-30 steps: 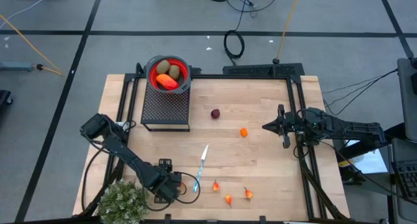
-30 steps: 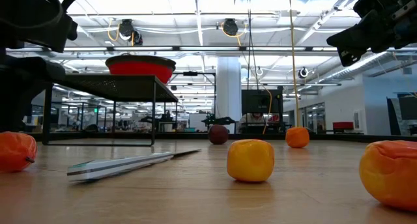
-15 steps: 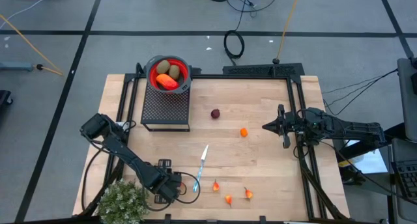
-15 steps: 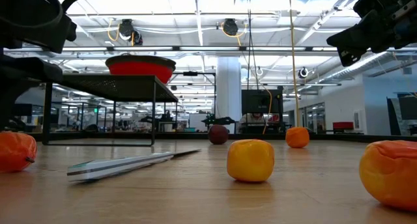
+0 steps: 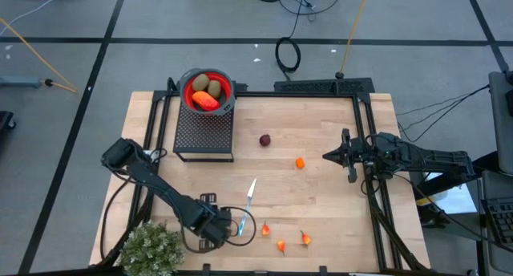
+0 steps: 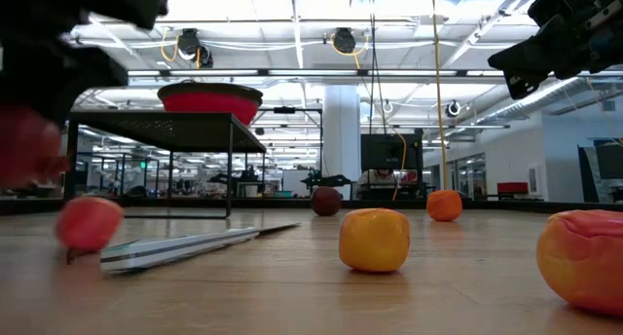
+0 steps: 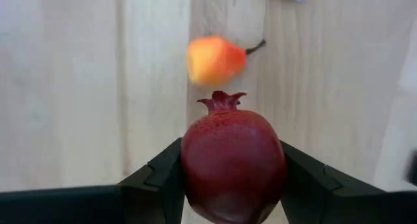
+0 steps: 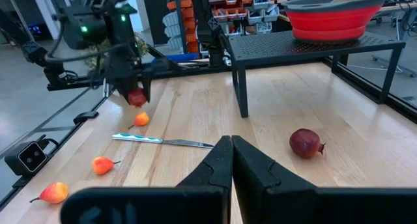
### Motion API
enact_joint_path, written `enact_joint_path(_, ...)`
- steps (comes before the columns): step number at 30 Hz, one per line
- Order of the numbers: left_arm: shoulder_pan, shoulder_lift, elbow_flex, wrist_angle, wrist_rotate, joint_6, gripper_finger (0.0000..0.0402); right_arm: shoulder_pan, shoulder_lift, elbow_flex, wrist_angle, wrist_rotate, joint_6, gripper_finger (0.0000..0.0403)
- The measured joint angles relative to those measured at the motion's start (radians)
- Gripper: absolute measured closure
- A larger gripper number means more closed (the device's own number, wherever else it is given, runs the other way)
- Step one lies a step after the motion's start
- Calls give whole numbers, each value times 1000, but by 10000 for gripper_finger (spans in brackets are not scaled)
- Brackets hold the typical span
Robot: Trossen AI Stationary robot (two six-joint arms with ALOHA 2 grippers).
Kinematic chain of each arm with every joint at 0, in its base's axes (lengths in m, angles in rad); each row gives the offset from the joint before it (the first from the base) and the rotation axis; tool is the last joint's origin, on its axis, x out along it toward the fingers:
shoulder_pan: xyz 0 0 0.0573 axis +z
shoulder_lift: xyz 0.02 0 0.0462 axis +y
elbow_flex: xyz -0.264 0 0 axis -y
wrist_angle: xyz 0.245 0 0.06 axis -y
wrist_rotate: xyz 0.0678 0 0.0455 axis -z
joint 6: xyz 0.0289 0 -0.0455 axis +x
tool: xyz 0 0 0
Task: Pick & Place Fruit
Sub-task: Put the red pomegranate into the red strainer bowl on the shelf
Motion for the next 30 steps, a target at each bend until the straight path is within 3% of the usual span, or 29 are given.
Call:
enact_joint_path(8, 23, 0, 237, -274, -22, 48, 213, 0, 0, 0, 0, 0, 0, 403)
enact_joint_path(12, 29, 0, 351, -359, -83, 47, 213, 0, 0, 0, 0, 0, 0, 403)
enact_joint_path(21, 53, 0, 549, -378, -272, 36, 216, 0, 0, 0, 0, 0, 0, 403)
enact_joint_path(30, 59, -2, 655, -352, -389, 112, 212, 0, 0, 0, 0, 0, 0, 403)
